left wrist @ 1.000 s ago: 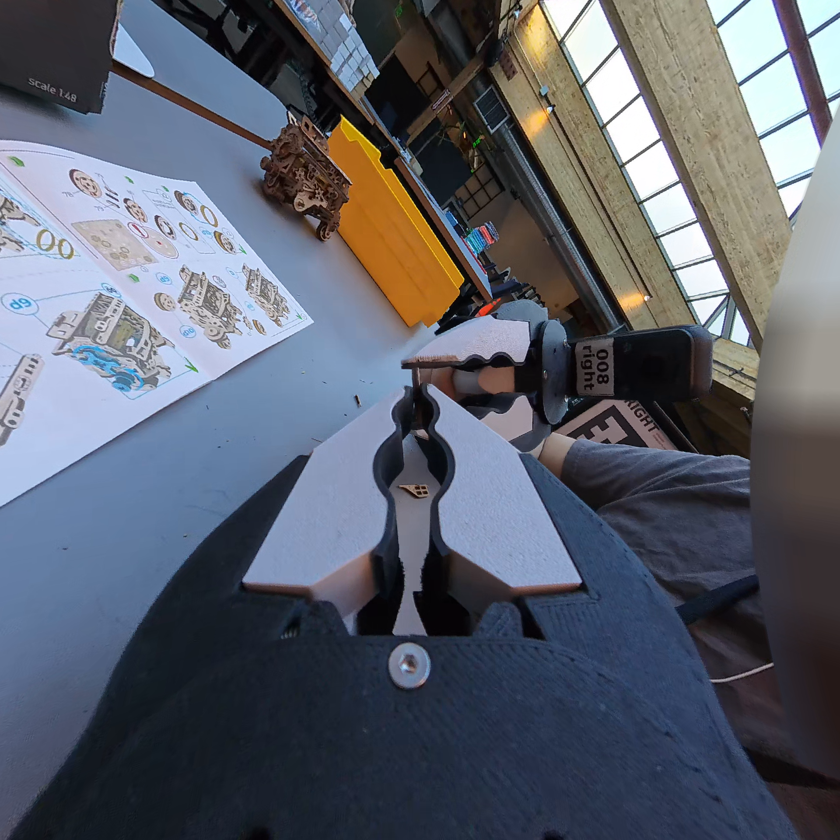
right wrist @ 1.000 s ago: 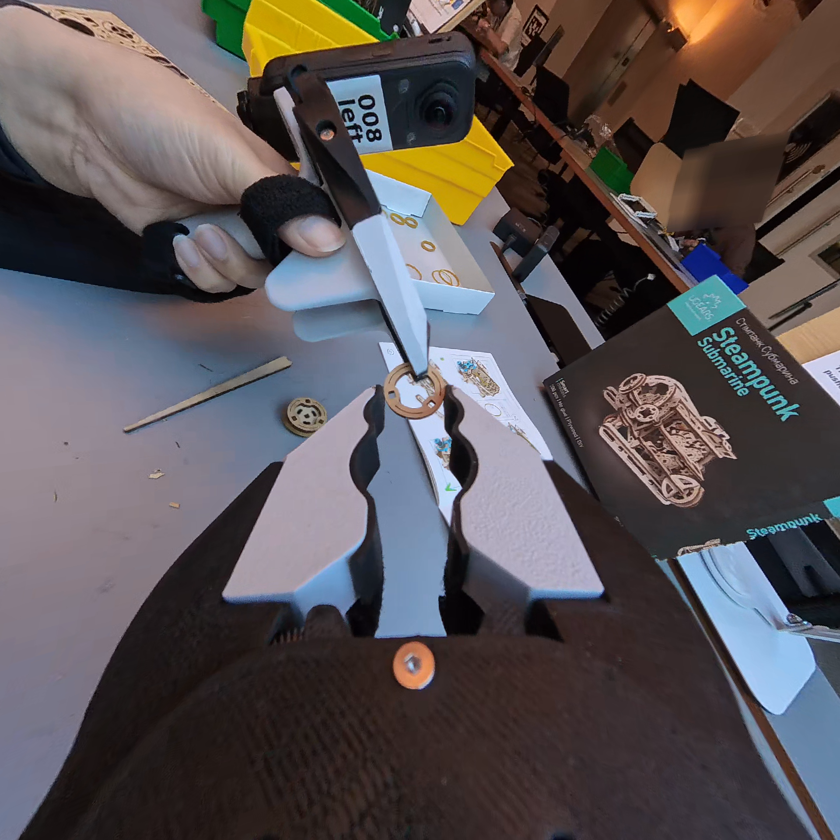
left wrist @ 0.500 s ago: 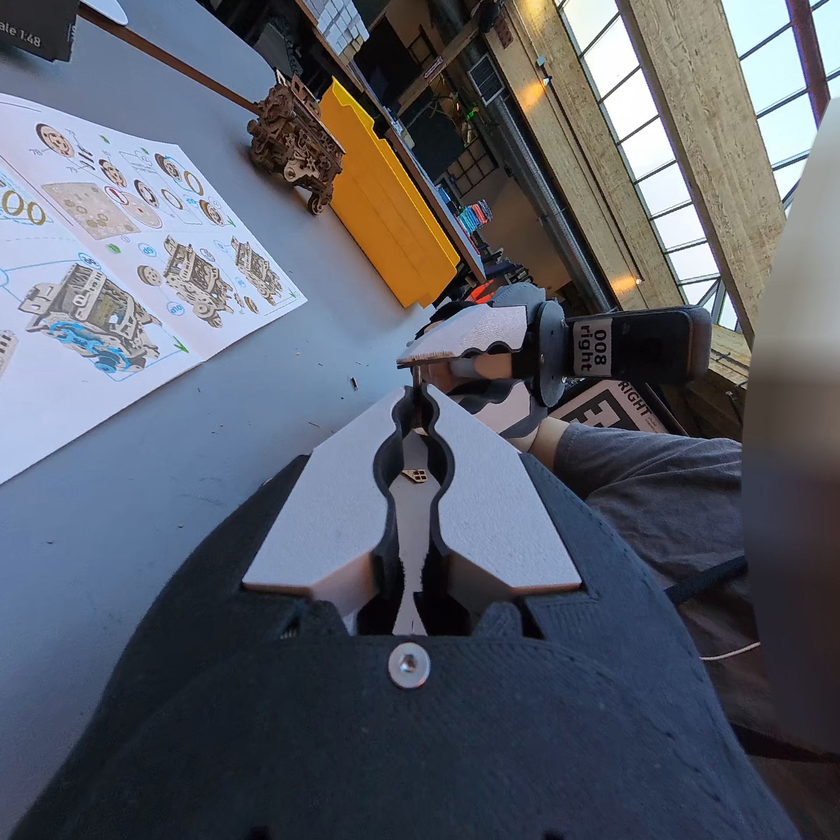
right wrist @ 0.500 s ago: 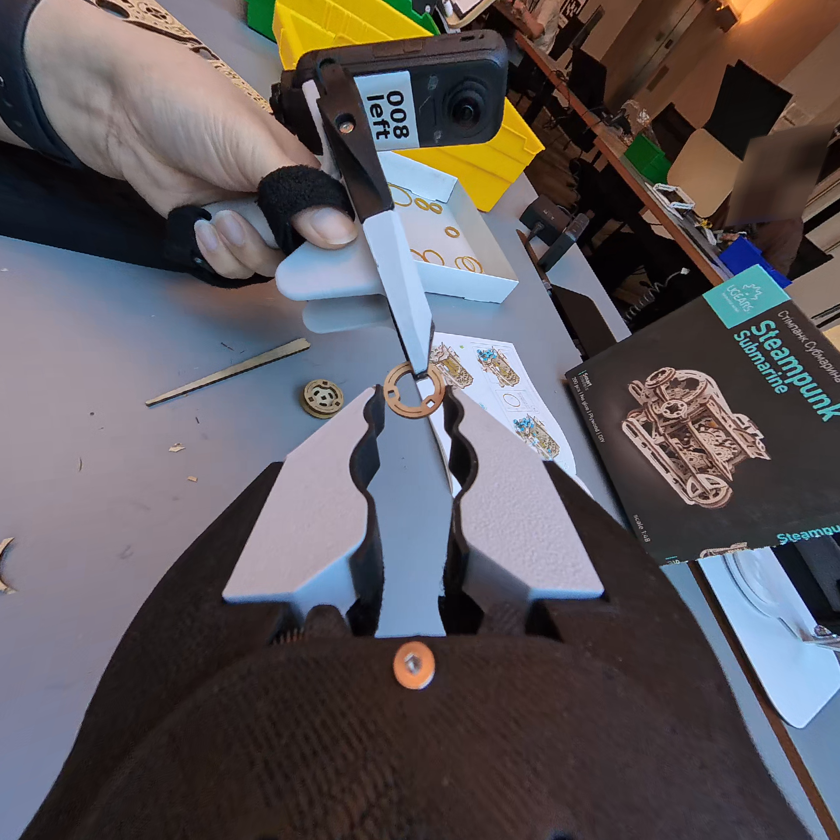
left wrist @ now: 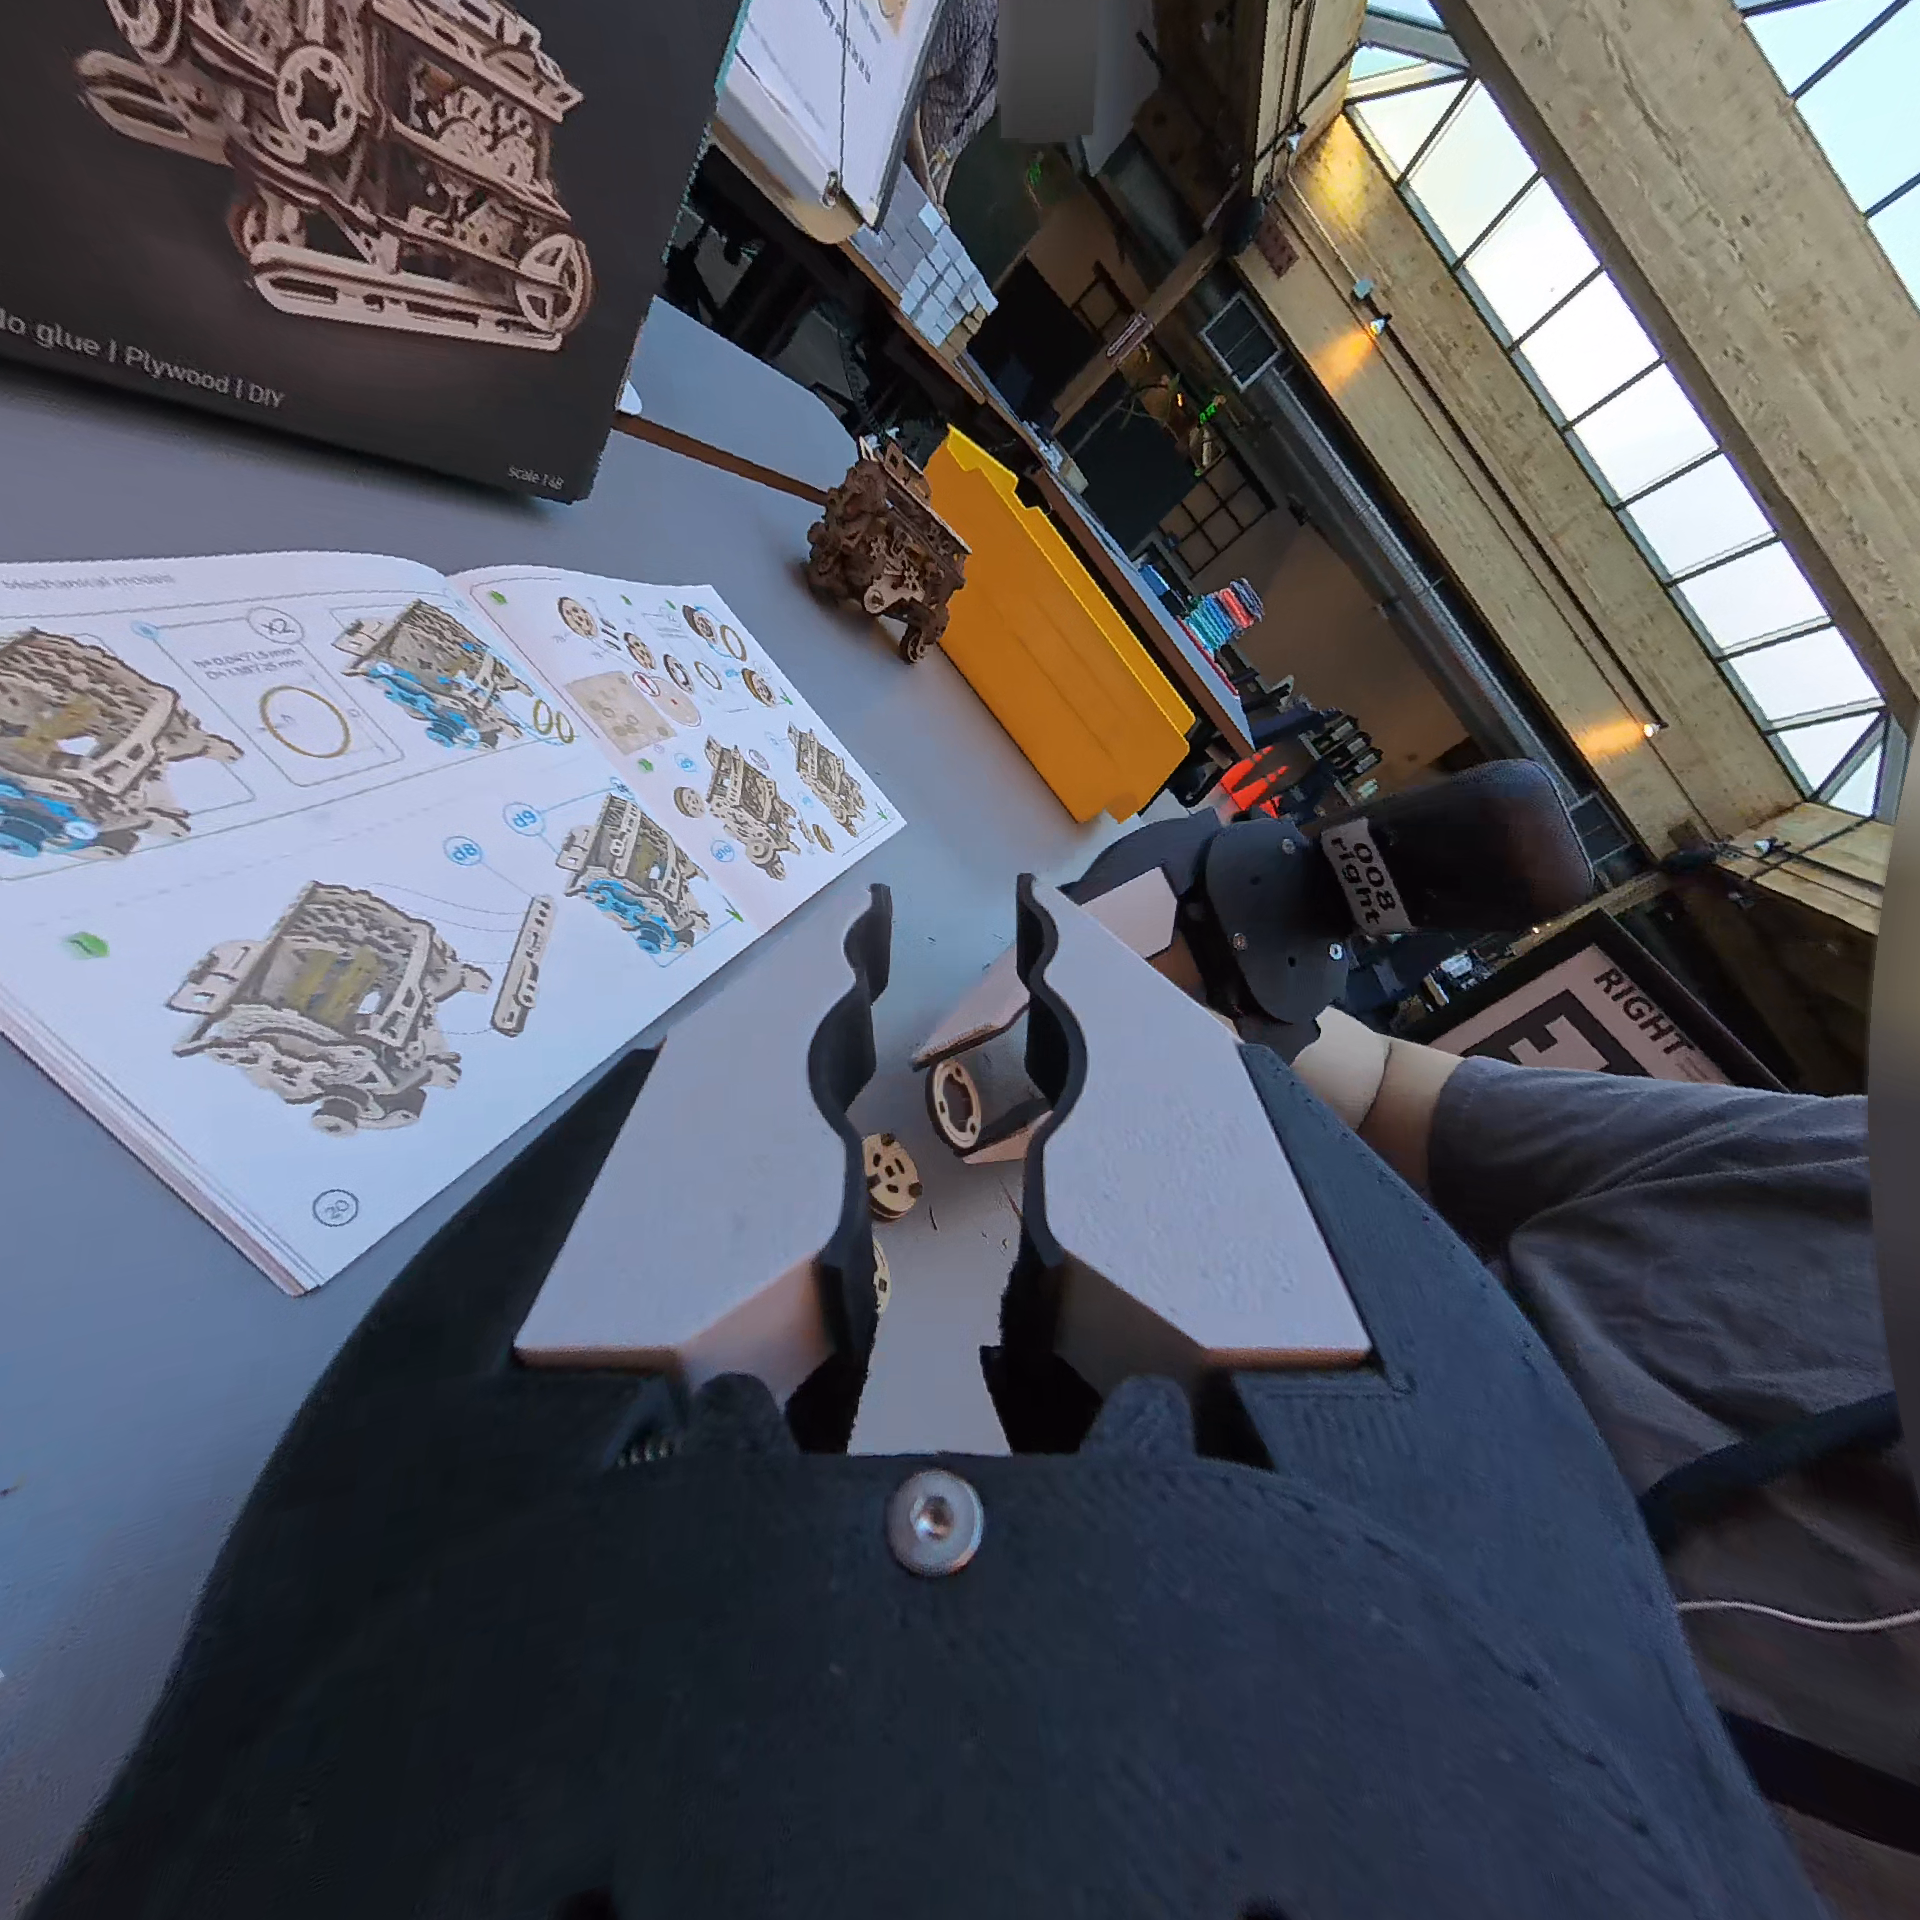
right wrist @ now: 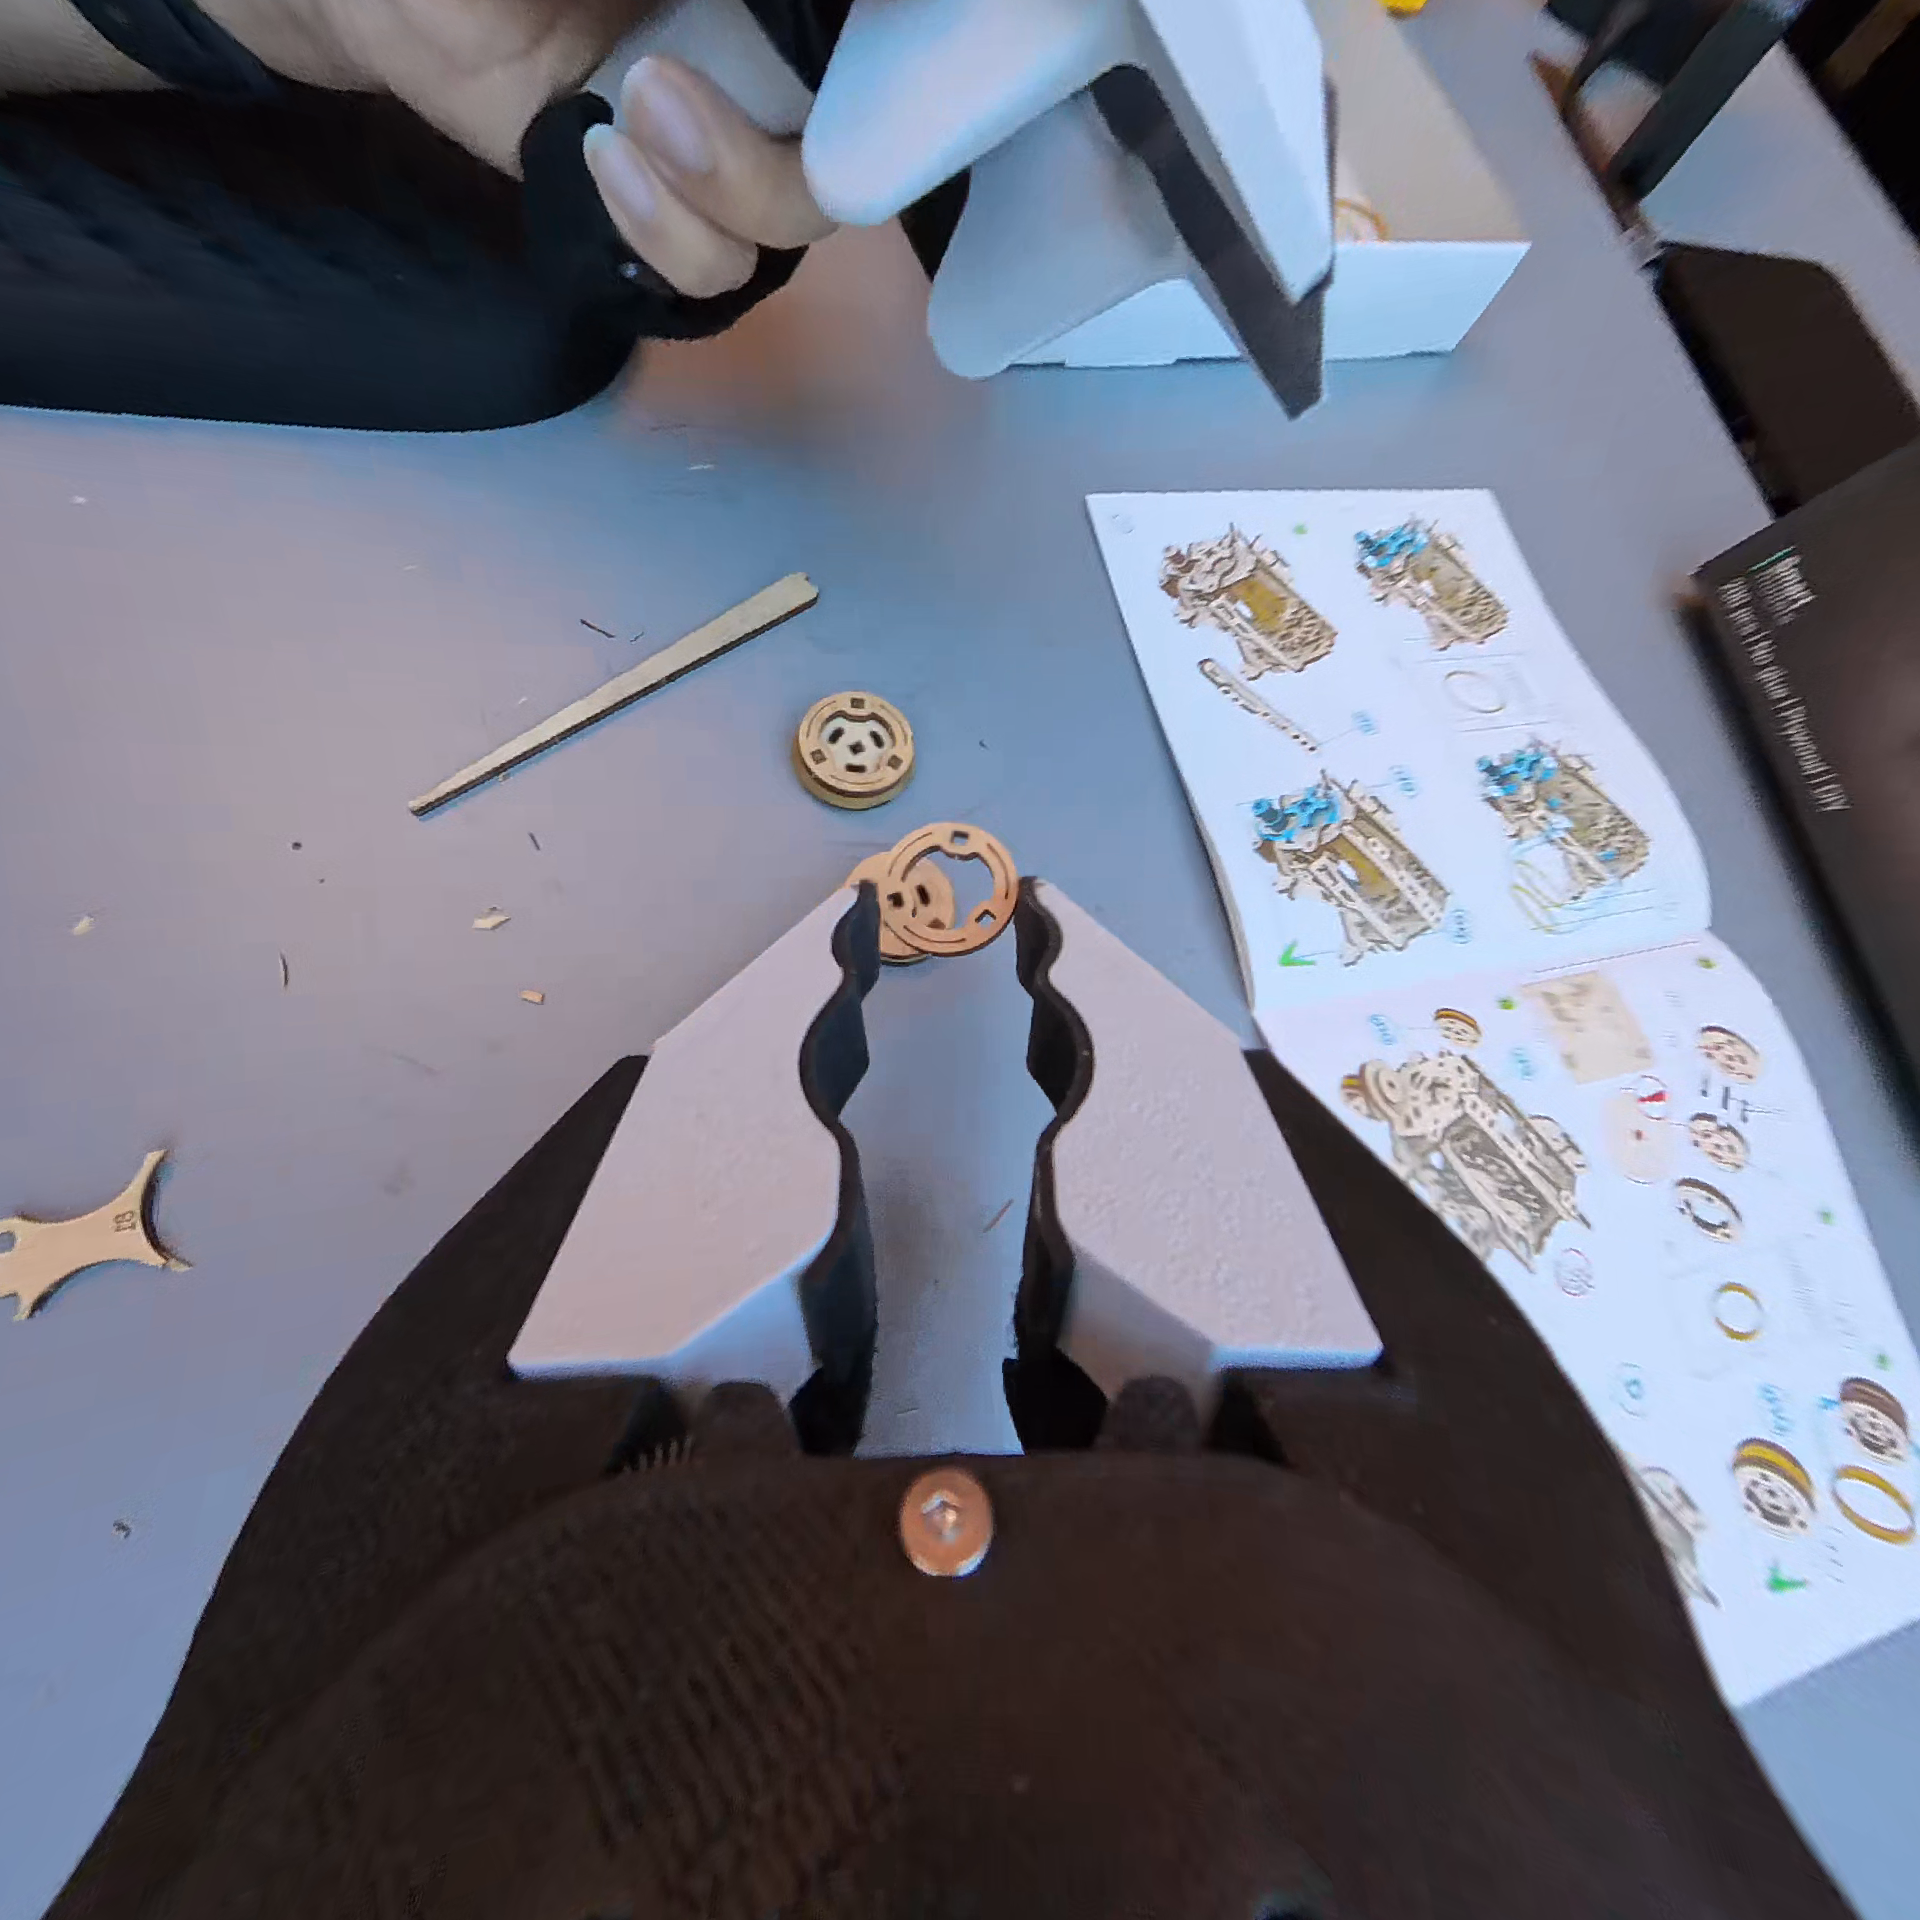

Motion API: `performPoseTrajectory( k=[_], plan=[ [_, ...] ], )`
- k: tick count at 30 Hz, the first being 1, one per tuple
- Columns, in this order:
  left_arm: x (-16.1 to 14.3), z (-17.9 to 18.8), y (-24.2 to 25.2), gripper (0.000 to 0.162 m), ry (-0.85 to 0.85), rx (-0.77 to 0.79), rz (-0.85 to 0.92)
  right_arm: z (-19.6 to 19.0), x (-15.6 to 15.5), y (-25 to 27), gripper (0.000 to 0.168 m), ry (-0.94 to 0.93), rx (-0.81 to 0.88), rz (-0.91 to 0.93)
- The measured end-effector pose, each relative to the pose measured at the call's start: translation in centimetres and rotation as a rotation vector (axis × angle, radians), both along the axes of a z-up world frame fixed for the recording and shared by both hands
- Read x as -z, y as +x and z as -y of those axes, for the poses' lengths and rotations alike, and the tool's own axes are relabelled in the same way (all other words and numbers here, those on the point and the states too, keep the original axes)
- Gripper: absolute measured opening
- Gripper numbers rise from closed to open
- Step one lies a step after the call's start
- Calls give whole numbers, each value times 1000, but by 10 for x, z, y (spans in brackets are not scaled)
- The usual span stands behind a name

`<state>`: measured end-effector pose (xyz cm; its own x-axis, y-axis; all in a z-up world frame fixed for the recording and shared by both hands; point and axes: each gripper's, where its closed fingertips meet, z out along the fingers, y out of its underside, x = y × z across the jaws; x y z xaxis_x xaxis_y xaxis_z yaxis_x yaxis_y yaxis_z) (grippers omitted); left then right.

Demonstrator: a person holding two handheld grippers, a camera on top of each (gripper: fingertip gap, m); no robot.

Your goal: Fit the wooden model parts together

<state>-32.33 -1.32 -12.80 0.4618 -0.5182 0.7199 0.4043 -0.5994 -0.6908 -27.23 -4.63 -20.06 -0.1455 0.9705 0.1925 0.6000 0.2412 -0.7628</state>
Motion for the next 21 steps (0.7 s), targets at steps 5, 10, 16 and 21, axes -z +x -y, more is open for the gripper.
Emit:
performPoseTrajectory(
  k=[5,10,16,21],
  plan=[
    [7,4,11,26,-22,51,-36,5,10,-5,25,-13,-33,57],
    [11,3,12,30,-47,53,-35,9,18,-6,25,-32,-58,101],
    [12,5,13,31,-38,76,-56,10,19,-7,25,-37,-74,98],
    [18,8,16,31,-30,115,-125,9,18,-6,25,-70,-80,90]
  ],
)
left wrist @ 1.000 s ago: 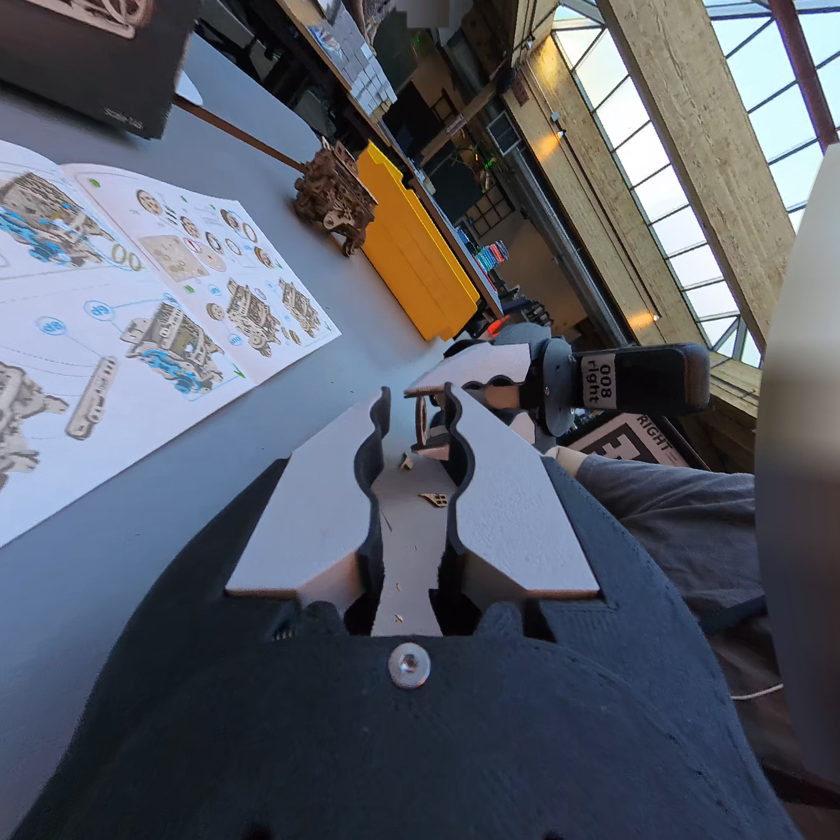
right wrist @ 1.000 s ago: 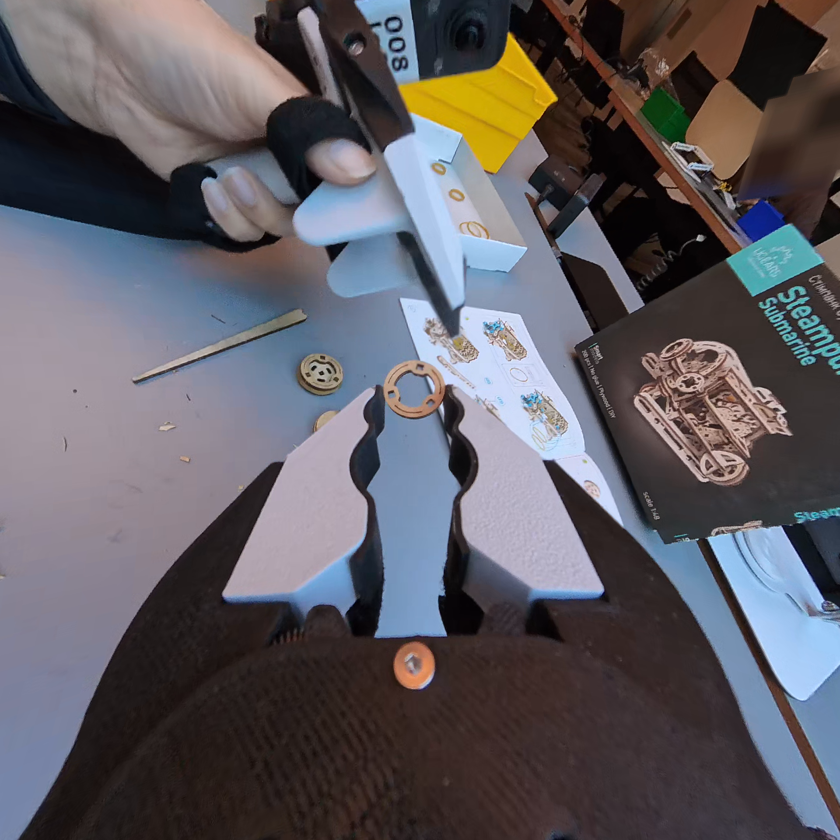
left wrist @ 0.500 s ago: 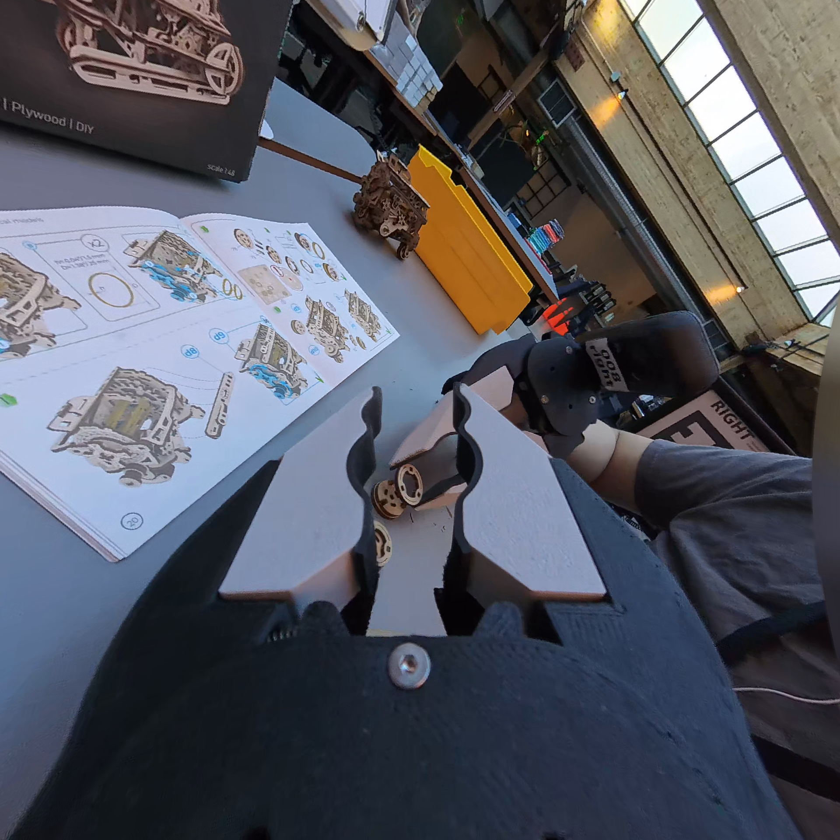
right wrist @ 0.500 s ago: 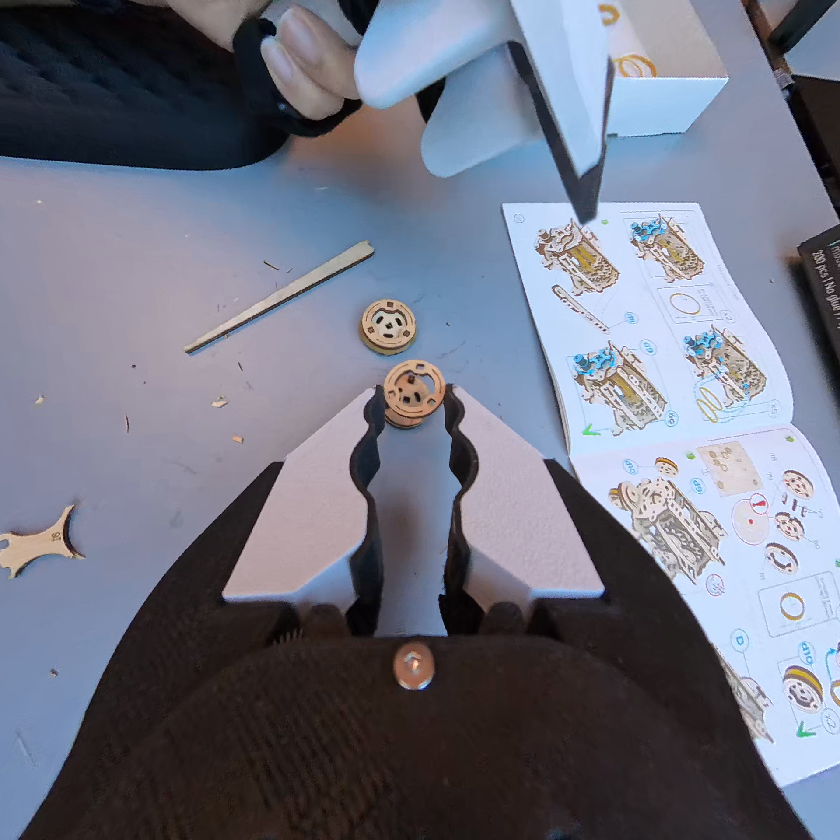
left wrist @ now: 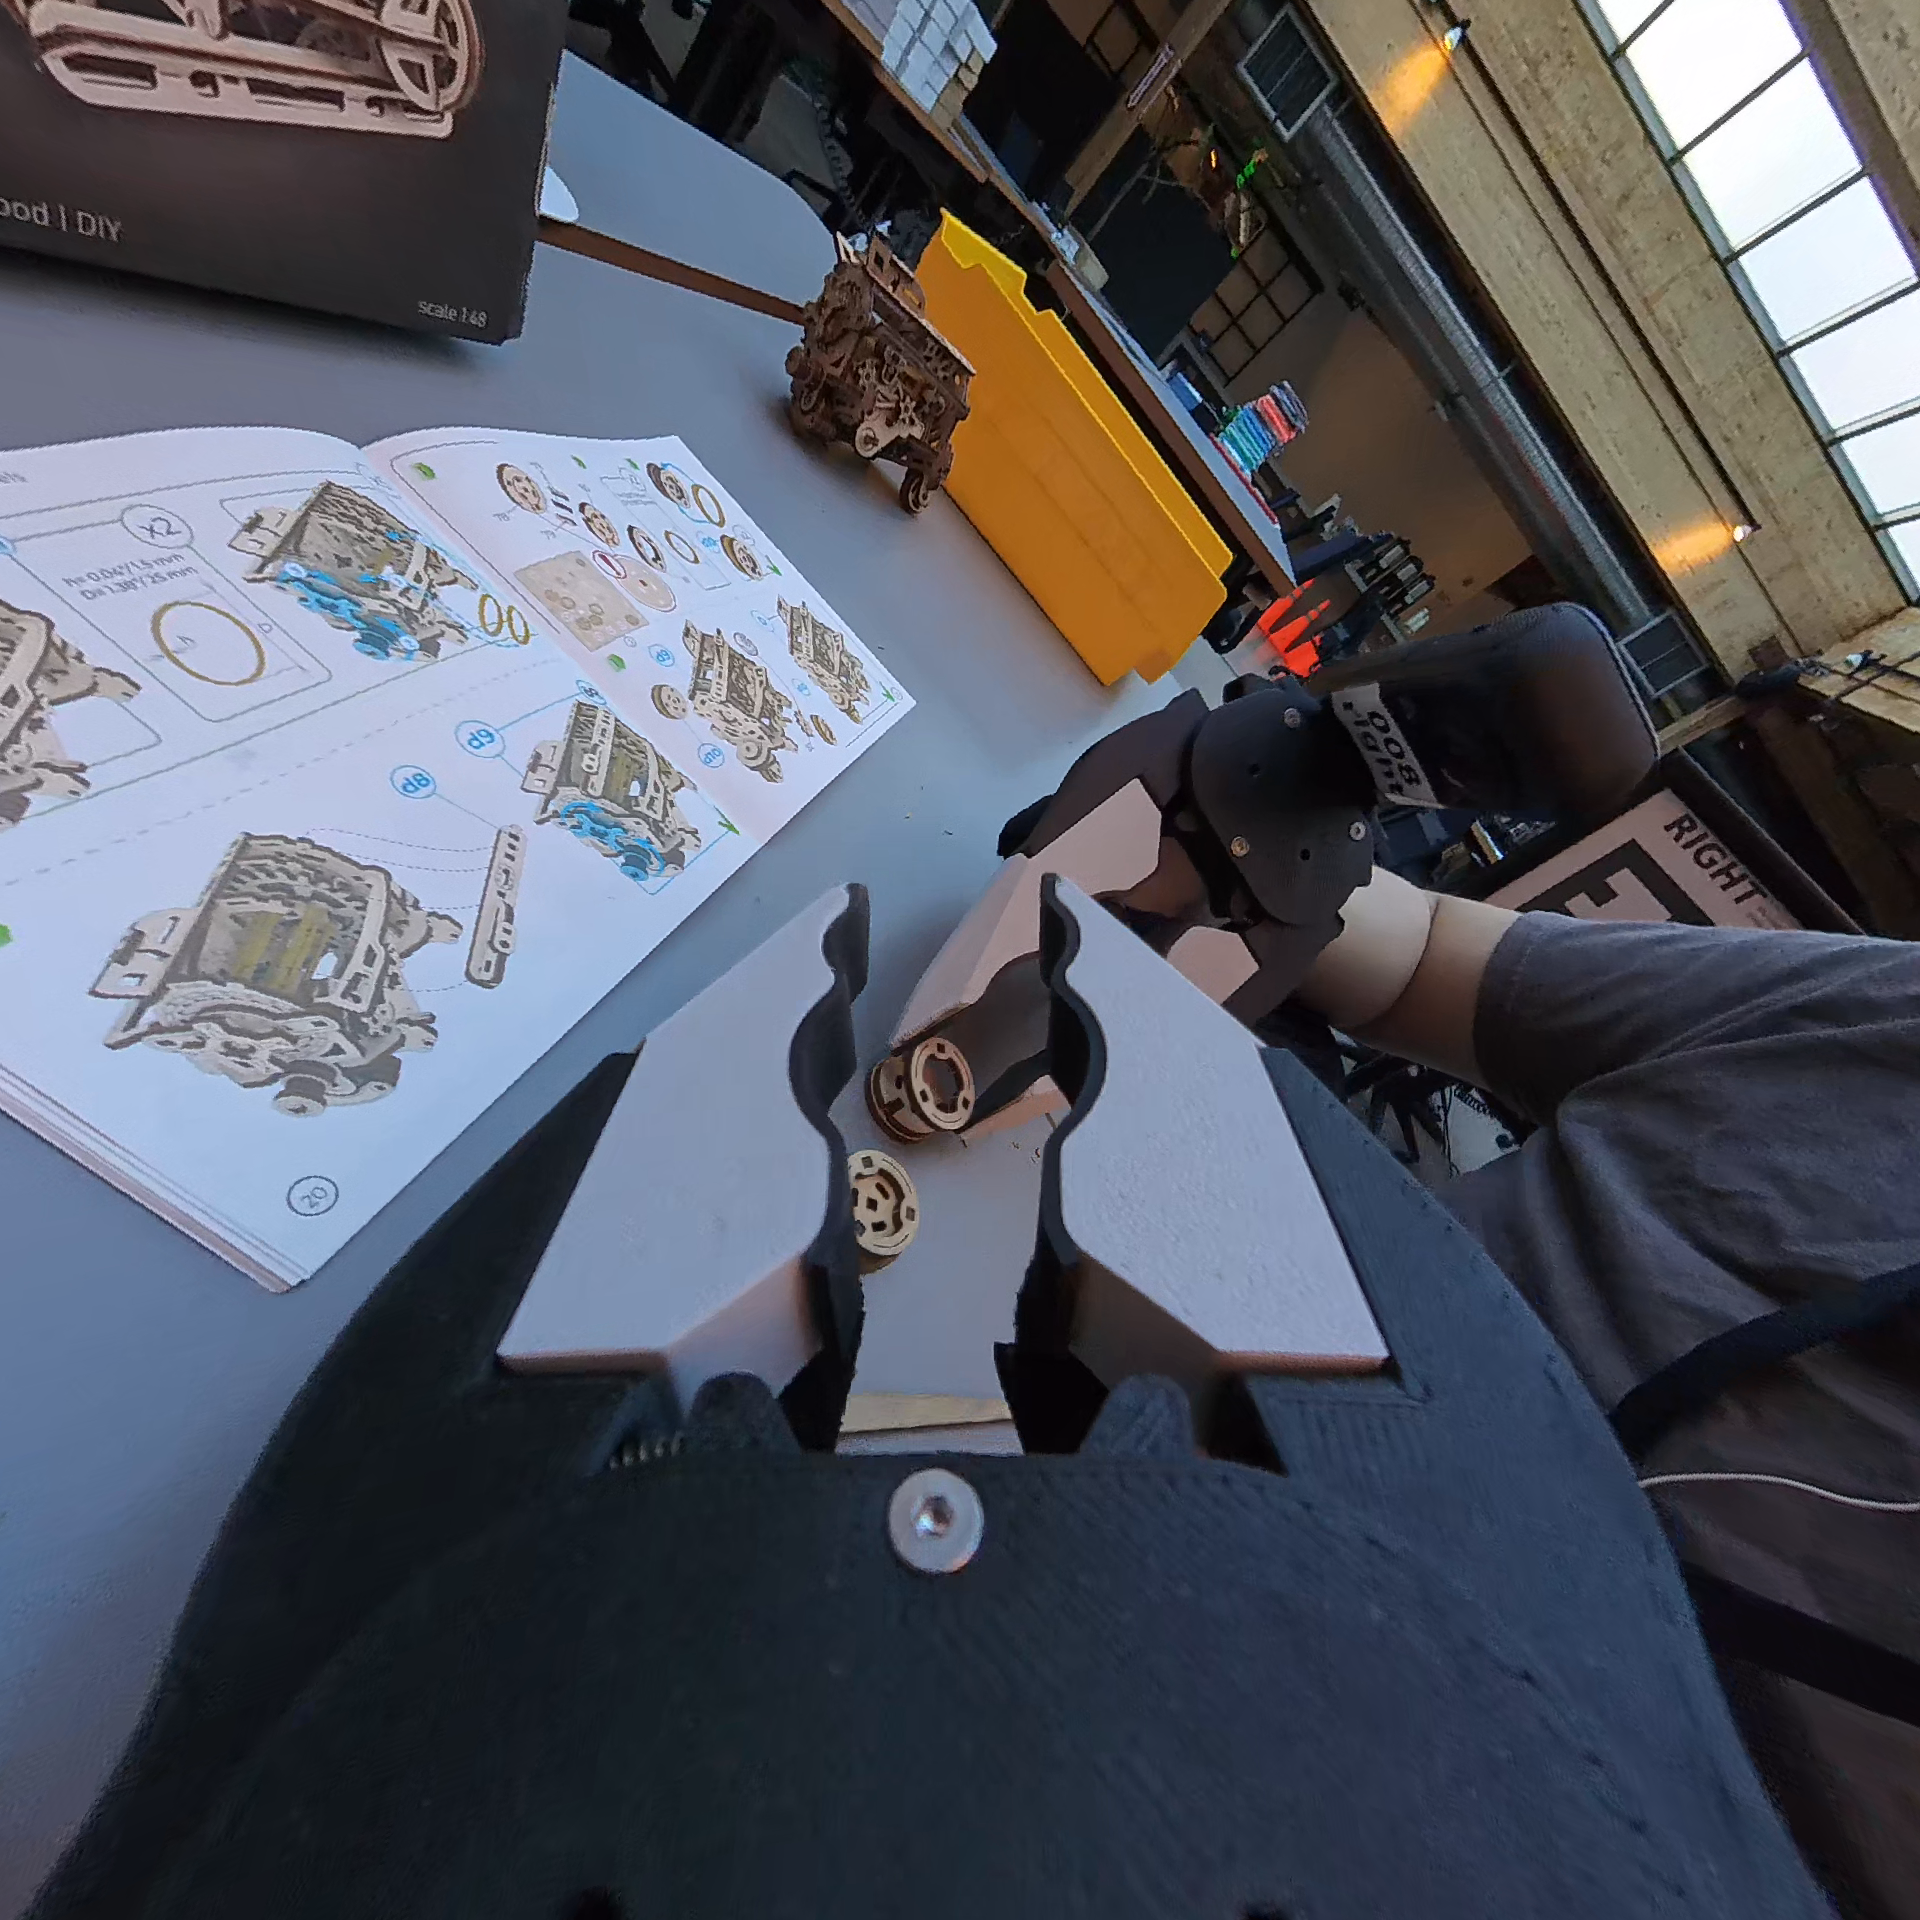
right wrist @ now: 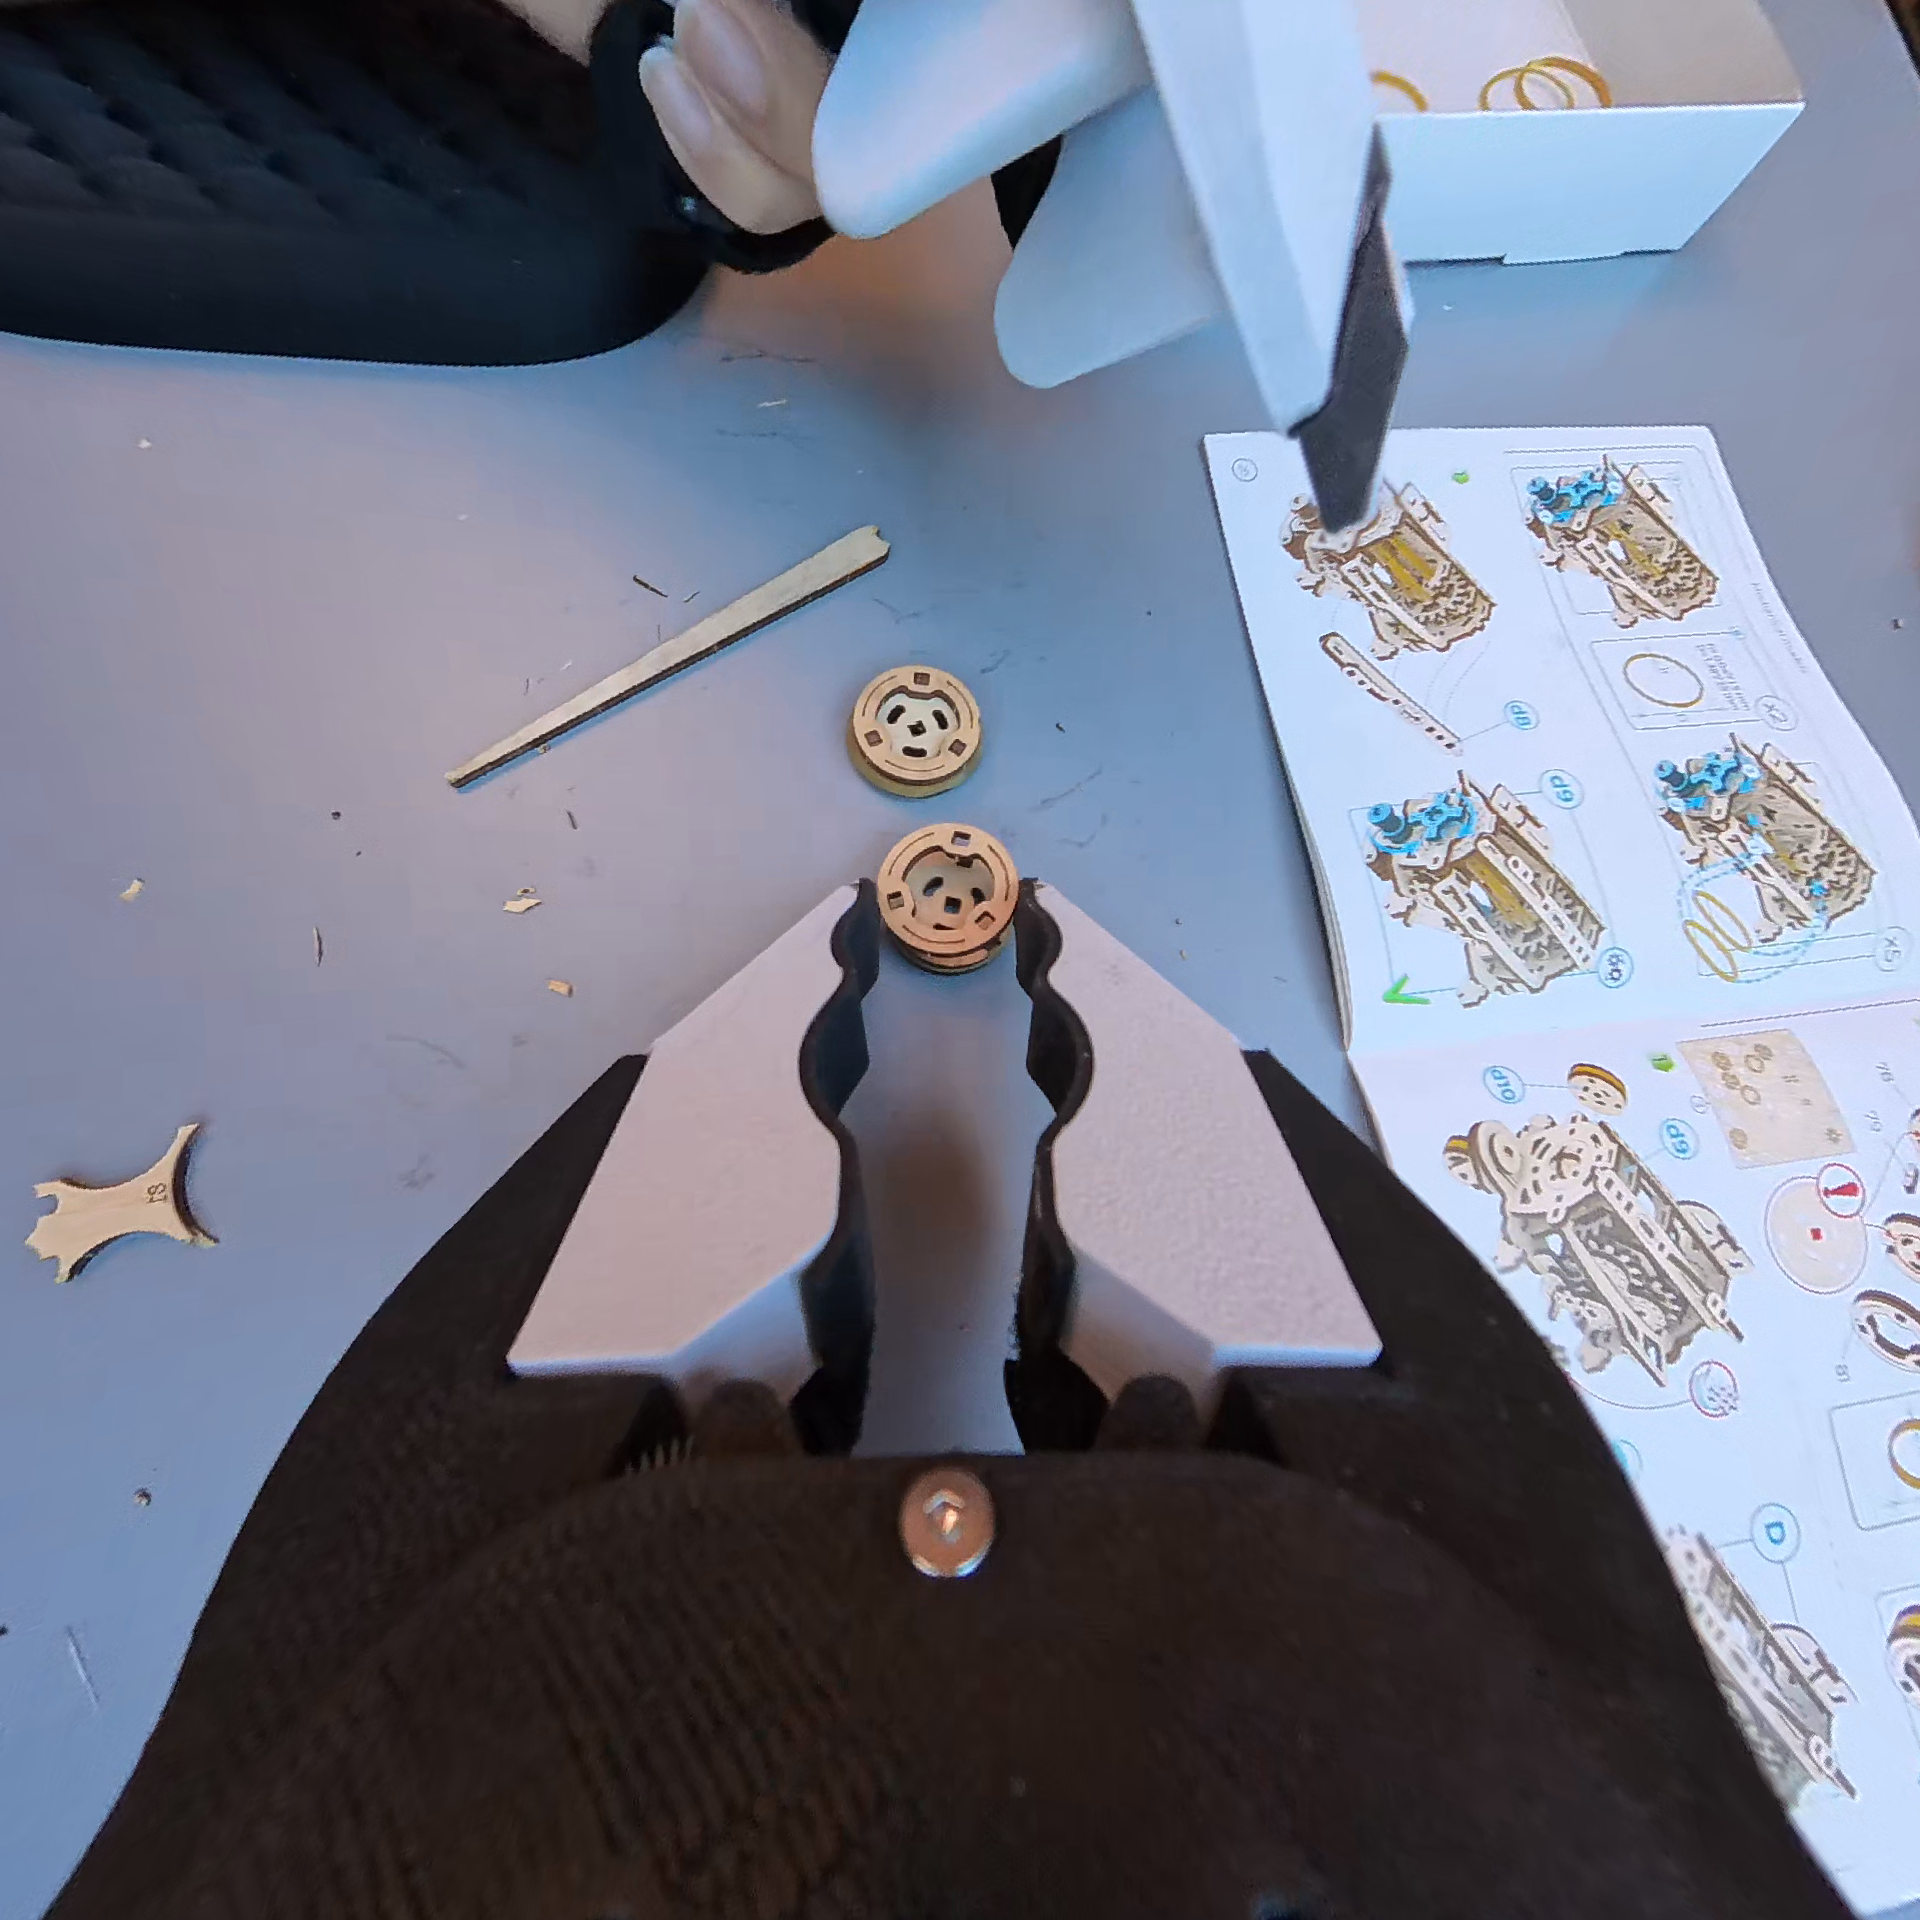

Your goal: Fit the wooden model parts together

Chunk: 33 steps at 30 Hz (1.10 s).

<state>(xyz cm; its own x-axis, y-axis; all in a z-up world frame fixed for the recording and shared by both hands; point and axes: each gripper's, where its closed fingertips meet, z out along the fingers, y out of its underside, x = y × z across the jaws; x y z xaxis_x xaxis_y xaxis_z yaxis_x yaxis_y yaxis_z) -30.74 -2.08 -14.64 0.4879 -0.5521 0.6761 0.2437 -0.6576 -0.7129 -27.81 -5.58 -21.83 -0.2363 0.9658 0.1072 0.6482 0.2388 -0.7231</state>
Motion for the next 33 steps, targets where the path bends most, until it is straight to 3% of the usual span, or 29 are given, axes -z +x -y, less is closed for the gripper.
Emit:
performPoseTrajectory(
  k=[16,21,27,33],
  plan=[
    [40,11,17,37,94,137,-402,-1,4,1,25,-32,-13,-1],
    [45,25,16,35,247,294,-518,0,4,0,25,-48,-14,-6],
    [75,44,28,35,255,460,-670,1,3,0,25,-48,-17,-8],
    [69,46,35,35,325,473,-662,0,4,1,25,-49,-21,-7]
  ],
)
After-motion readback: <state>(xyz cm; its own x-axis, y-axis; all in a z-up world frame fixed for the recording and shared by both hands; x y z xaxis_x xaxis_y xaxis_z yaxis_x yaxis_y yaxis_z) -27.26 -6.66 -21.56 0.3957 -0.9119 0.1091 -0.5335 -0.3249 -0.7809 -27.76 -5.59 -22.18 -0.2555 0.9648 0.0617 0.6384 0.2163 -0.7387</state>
